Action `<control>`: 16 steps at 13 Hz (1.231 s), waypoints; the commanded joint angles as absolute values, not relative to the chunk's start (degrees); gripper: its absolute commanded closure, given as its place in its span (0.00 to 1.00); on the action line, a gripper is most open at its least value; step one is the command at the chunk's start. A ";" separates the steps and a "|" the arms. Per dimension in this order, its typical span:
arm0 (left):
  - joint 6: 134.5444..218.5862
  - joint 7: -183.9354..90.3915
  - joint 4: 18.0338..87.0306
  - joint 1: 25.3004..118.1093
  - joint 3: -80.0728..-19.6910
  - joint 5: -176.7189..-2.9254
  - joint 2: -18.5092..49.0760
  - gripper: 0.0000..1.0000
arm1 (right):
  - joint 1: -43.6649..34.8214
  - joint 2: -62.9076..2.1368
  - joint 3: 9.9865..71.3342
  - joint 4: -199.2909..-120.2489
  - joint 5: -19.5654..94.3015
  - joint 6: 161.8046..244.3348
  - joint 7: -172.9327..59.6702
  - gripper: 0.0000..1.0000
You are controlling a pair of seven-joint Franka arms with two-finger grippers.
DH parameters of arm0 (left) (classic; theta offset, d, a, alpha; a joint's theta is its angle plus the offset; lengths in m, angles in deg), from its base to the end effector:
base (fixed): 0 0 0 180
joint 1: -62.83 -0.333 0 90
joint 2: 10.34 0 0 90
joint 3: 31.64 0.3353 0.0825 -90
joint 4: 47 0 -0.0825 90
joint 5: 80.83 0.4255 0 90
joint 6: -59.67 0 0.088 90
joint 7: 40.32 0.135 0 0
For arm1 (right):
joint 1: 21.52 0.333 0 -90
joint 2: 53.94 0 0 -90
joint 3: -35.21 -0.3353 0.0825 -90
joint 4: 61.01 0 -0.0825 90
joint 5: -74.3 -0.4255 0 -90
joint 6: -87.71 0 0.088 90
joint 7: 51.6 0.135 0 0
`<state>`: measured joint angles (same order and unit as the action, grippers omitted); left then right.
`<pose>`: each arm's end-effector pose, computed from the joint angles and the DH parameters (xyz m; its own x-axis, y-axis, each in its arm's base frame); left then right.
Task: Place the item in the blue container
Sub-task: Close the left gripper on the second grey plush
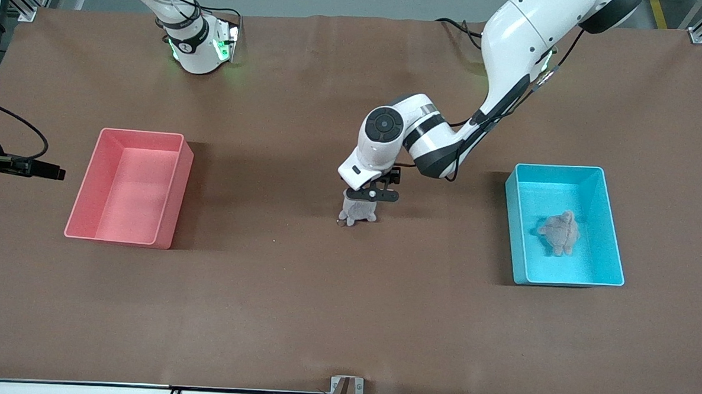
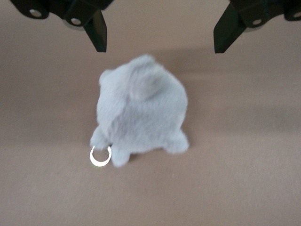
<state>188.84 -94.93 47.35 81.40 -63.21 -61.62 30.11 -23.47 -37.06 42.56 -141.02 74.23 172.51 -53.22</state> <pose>0.5086 -0.5223 0.2104 0.9982 -0.0246 -0.0541 -0.0207 -0.9973 0.0704 0.6589 -0.0973 0.5117 0.9691 -0.1323 -0.2080 -0.1289 -0.9912 0.0301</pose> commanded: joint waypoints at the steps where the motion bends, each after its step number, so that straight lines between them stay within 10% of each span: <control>1: 189.12 -96.84 42.13 85.93 -58.91 -59.82 32.64 0.00 | -24.25 -37.85 41.28 -140.38 74.65 172.35 -53.53 0.00; 9: 194.66 -97.01 41.41 89.11 -54.76 -60.18 35.53 0.00 | -23.19 -38.55 40.92 -142.74 73.16 172.00 -52.92 0.00; 16: 197.39 -96.92 41.41 89.20 -53.97 -59.82 37.21 0.04 | -21.26 -51.91 41.27 -157.07 73.95 177.98 -52.92 0.00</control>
